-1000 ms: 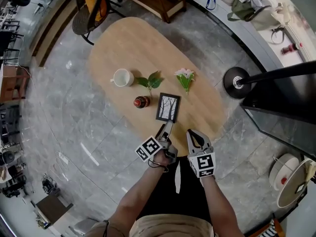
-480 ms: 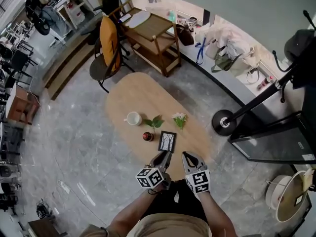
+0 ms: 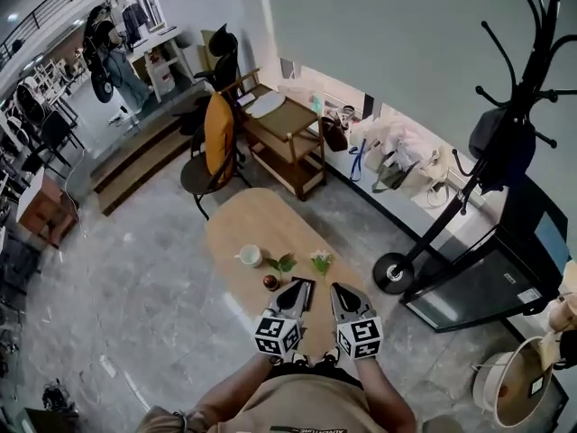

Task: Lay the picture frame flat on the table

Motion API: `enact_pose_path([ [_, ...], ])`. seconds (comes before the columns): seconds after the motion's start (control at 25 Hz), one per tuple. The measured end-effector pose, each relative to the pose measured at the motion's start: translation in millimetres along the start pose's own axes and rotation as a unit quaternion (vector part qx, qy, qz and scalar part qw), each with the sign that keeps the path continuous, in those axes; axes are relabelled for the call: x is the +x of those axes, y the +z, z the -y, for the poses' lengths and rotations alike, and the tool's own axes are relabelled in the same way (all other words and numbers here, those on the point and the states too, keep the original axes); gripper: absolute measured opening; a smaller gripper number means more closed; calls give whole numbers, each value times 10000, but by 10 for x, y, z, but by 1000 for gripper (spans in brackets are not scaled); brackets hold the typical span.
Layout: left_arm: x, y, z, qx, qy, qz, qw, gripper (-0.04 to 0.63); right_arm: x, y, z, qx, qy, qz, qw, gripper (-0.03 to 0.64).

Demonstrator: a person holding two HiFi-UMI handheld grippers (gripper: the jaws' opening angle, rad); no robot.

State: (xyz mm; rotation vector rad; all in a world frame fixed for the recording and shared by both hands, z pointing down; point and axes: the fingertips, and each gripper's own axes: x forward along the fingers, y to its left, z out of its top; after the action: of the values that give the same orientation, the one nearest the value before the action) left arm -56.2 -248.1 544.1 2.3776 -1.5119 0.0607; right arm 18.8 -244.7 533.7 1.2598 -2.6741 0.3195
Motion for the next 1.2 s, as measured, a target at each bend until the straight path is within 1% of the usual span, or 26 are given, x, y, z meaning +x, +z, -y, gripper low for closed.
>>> enact_pose_path([
  [0.12,-9,343,57,307,53,285,9991,8,-71,443,-28,-261,6,352,9990,5],
  [0.24,23,688,91,620,109,572,9964,8,-97,806,-74,-537,24,663,9963,5],
  [0.4,27,1058,122,928,175,842,9920,8,-117,1087,-180,-883,30,871,9923,5],
  [0.52,32,1285,118,1199,268,963,9877,8,-111,1310,-211,-910,59,1017,9906,5],
  [0.6,32,1331,124,1319,284,983,9860,8,-131,1448,-205,-980,7,1107,9890,5],
  [0.72,17,1363,150,1384,271,999,9850,8,-154,1537,-172,-1141,-121,1152,9867,5],
  [0.84,28,1399,196,1512,259,1069,9824,8,-156,1526,-117,-1170,-168,1145,9864,5],
  [0.92,56,1408,217,1520,265,1077,9821,8,-136,1481,-92,-1165,-135,1078,9872,5],
  [1.08,122,1399,270,1450,175,1064,9835,8,-78,1413,-75,-987,16,995,9901,5],
  [1.2,170,1328,282,1438,123,965,9848,8,-31,1367,-70,-1031,39,921,9904,5],
])
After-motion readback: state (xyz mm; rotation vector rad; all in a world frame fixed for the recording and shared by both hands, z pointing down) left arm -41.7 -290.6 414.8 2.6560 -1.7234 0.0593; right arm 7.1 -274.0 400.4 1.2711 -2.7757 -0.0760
